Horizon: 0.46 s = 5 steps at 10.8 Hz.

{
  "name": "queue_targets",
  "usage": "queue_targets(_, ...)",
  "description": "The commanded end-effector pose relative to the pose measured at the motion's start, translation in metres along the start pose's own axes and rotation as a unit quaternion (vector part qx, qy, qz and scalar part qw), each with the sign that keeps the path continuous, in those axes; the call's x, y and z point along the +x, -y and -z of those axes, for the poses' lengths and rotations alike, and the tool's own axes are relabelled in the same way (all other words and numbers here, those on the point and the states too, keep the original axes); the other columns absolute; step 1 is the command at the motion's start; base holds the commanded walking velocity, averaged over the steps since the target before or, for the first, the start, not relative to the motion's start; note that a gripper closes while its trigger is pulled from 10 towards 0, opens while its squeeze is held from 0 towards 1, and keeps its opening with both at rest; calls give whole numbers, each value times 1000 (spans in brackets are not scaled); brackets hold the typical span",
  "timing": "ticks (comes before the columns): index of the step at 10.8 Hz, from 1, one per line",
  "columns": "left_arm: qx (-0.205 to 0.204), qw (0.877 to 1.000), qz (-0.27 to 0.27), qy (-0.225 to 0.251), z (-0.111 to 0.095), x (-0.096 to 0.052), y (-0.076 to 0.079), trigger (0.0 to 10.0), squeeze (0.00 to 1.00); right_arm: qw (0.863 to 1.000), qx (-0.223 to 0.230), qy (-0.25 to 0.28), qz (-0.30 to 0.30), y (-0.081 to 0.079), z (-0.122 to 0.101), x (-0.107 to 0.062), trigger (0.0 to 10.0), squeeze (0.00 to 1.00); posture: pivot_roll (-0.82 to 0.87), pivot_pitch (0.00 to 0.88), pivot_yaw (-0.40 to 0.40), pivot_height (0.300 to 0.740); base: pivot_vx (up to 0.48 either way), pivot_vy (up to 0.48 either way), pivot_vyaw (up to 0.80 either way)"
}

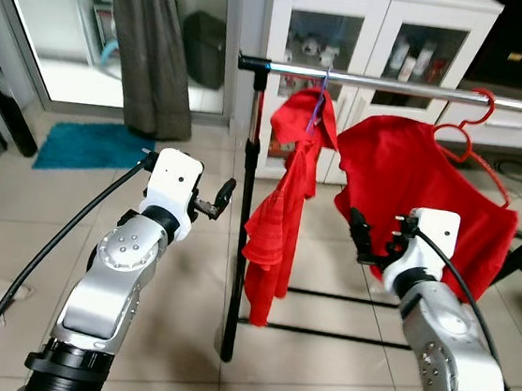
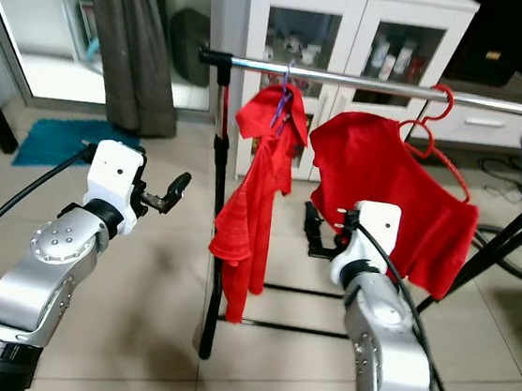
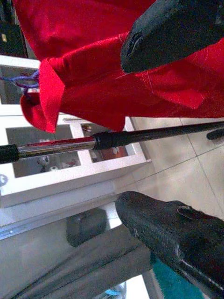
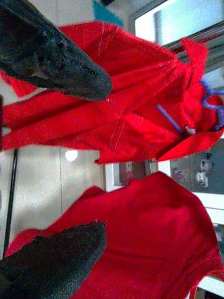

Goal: Hang hanger

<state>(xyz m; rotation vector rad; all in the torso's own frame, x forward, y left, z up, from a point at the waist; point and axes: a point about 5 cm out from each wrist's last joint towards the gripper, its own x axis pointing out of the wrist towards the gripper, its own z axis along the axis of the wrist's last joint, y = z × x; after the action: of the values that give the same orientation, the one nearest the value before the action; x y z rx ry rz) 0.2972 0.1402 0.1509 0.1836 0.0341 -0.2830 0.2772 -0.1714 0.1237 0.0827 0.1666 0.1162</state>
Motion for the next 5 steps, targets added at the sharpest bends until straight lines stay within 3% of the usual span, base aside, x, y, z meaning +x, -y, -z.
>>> queue_targets(1,-4,1000,-8,-1,-1,3,-1,10000,898,1000,-14,11,-6,1,-6,4,10000,1000,82,0,-18,740,0,-480,0)
queue_targets(2,-8,1000,-11,-2,0,2,0,10000,890,1000,-17,11,-6,2,-6,5,10000,1000,82,0,-25,740,0,-480,0)
queue_targets(3,-33,999,-12,-9,3,1,1,10000,878,1000,-13,12,-5,3,-6,6,10000,1000,85,0,-29,740,0,0,0)
queue_targets(4,-15,1000,-16,-12,1,2,0,10000,882,1000,-14,4,-12,2,-3,7,10000,1000,85,0,-29,740,0,0,0)
queue_targets(5,-9,1000,-17,-7,1,2,-1,10000,898,1000,-16,-1,-19,0,-1,7,10000,1000,85,0,-34,740,0,0,800)
